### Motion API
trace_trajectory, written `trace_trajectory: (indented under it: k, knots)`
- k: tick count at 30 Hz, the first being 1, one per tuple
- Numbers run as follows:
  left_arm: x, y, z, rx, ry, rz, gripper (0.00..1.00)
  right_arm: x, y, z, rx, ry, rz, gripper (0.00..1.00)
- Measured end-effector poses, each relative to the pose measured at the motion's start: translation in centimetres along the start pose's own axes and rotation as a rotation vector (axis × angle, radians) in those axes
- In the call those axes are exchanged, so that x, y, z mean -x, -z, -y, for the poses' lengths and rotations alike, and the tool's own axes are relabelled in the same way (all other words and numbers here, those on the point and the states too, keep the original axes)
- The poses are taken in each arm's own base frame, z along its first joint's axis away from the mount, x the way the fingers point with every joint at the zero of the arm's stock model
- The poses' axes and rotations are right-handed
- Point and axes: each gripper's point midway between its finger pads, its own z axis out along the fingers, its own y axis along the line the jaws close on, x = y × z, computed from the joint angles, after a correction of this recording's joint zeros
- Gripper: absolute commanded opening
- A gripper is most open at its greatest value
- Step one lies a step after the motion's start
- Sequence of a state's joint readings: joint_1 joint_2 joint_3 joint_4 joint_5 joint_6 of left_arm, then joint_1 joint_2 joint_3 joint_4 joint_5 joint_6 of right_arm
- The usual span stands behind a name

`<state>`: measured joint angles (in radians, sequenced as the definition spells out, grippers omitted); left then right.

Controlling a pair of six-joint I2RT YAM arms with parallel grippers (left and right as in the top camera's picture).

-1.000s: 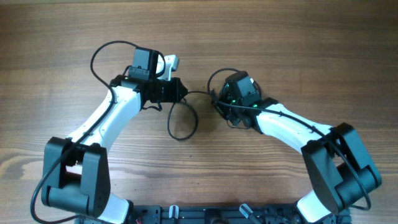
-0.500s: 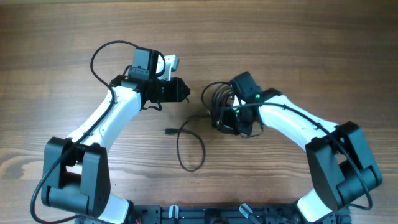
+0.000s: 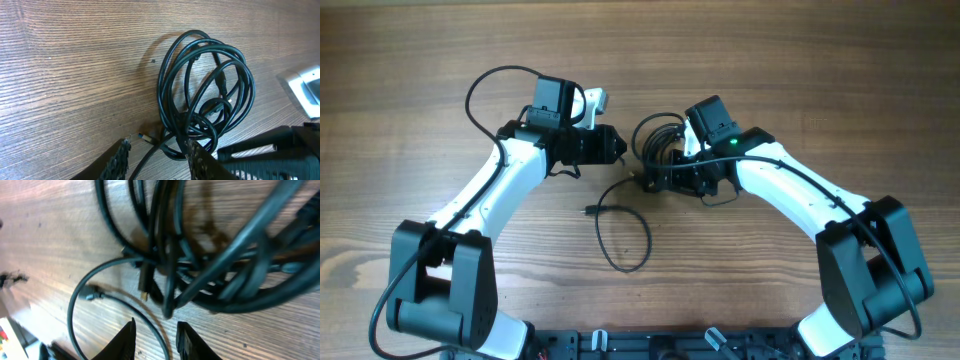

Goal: Untangle cables

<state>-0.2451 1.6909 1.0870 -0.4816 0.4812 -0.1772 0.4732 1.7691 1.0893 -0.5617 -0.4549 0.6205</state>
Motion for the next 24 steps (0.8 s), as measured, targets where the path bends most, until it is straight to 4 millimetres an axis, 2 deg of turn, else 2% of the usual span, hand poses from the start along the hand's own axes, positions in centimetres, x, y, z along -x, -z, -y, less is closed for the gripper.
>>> trace_trajectory:
  k: [6, 8, 11, 14, 16, 22, 24]
  knots:
    - [0.0, 0.0, 0.0, 0.0, 0.0, 0.0, 0.41, 0.6, 0.0, 0.7, -0.04, -0.151, 0.039, 0.29]
    - [0.0, 0.0, 0.0, 0.0, 0.0, 0.0, 0.42, 1.3, -0.4, 0.1, -0.028, -0.15, 0.084, 0.3]
    - [0.0, 0.0, 0.0, 0.0, 0.0, -0.001, 0.42, 1.2, -1.4, -1.1, -0.002, -0.114, 0.115, 0.29]
    - [0.0, 0.0, 0.0, 0.0, 0.0, 0.0, 0.41, 0.9, -1.7, -0.3, -0.048, -0.147, 0.133, 0.23]
    - [0.0, 0.0, 0.0, 0.0, 0.0, 0.0, 0.41, 1.1, -1.7, 0.4, -0.075, -0.16, 0.154, 0.1]
    - [0.0, 0.0, 0.0, 0.0, 0.0, 0.0, 0.42, 1.5, -1.6, 0.6, -0.089, -0.17, 0.177, 0.08]
    - [0.0, 0.0, 0.0, 0.0, 0.0, 0.0, 0.42, 1.6, -1.6, 0.6, -0.088, -0.169, 0.178, 0.04]
